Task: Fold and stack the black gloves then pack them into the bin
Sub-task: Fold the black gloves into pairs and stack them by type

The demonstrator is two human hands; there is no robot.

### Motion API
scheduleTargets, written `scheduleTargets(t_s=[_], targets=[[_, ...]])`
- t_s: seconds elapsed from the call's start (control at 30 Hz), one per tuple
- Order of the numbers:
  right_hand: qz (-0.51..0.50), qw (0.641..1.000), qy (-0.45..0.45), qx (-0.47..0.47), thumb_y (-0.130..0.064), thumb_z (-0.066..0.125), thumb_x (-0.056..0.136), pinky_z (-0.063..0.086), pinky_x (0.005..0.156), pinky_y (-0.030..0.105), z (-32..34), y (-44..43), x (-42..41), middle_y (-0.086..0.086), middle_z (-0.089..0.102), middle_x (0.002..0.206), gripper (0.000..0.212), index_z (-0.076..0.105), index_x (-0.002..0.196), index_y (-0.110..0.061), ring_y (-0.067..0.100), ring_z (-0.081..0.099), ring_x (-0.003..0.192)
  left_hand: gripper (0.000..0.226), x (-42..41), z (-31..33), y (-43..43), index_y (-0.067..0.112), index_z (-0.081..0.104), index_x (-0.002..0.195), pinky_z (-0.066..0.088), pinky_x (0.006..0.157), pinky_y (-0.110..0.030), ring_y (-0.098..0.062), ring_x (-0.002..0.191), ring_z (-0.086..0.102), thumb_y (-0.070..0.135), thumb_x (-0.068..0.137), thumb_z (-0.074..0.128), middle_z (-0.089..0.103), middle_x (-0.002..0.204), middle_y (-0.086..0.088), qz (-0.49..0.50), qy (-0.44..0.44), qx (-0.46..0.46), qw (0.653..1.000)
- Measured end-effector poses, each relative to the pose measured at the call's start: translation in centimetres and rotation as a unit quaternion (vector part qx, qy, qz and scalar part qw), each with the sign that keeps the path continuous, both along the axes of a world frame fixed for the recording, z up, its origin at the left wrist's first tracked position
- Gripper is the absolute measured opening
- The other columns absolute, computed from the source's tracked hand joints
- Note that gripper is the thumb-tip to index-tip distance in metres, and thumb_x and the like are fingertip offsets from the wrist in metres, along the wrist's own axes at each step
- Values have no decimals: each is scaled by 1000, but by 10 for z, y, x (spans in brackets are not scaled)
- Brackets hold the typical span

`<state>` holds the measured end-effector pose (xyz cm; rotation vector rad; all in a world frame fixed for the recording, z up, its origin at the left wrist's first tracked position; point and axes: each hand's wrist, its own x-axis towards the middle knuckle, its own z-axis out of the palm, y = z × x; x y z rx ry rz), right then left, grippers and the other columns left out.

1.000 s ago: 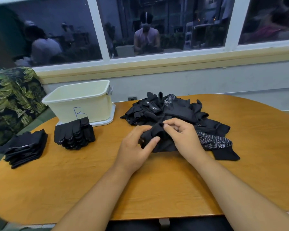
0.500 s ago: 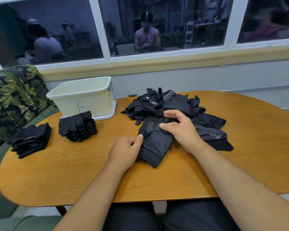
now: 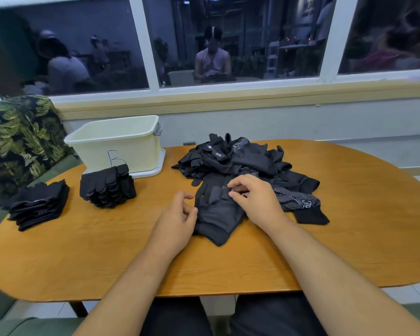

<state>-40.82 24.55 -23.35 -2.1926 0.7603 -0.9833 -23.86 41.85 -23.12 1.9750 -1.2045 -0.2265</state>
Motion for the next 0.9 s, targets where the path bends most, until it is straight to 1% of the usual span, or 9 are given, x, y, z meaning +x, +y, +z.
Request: scheduleTargets(t_s=[0.13,0.23,0.3,0.37,0.47,0.57,0.67,0.73,0.9], targets=[[13,998,29,-51,-16,79,95,52,85,20,-2,-1,1,-17,69,106,16,77,104,-29,1,65,100,34,2,-6,-1,35,56,125,51,84,-25,-5,99,56,12,101,63,56,102,18,-20,-75,-39,996],[-62,990,-20,-129,-20,73,99,47,95,26,3,-6,-1,-13,67,111,9,76,105,-26,11,56,109,31,-1,-5,-2,33,64,115,44,96,-24,-3,115,48,7,101,56,56,115,21,-75,-177,-53,980],[-156,977,-22,-146,-22,66,103,47,104,38,5,-17,-6,-11,67,122,14,76,111,-27,16,51,123,28,-5,-2,-1,31,69,114,41,106,-28,1,125,48,10,104,54,60,124,22,-120,-191,-54,973],[-224,965,41,-128,-26,57,105,41,114,51,3,-29,-13,-8,62,140,23,75,120,-30,21,42,141,24,-9,-3,-2,33,68,120,39,113,-31,5,129,47,21,108,51,60,127,25,-153,-198,-23,968],[-245,954,150,-91,-30,46,108,24,126,55,-1,-42,-21,-2,49,162,33,72,128,-34,26,23,158,24,-10,-6,-4,38,66,124,39,114,-36,4,124,47,36,109,47,58,125,27,-155,-198,33,967],[-239,952,175,-75,-34,40,111,20,128,57,-2,-42,-21,-3,44,167,40,63,143,-35,26,18,161,22,-8,-7,-3,42,66,121,40,112,-36,3,124,46,43,107,49,56,124,29,-147,-196,42,969],[-244,960,102,-95,-32,41,112,26,126,56,4,-36,-20,-6,54,158,43,54,153,-28,22,30,156,23,-8,-6,0,44,67,117,37,108,-34,1,120,46,52,102,52,55,119,28,-137,-204,45,968],[-226,968,-3,-105,-29,47,111,38,119,54,11,-30,-22,-7,61,147,41,57,150,-25,19,40,147,26,-8,-4,2,45,68,111,34,105,-33,1,117,46,60,98,50,55,113,28,-129,-219,40,966],[-154,952,-259,53,-32,69,102,57,101,43,22,-15,-24,-14,65,131,28,63,128,-42,10,63,122,28,-11,-2,4,42,68,93,33,96,-31,-3,102,49,63,95,50,56,94,24,-126,-222,17,967]])
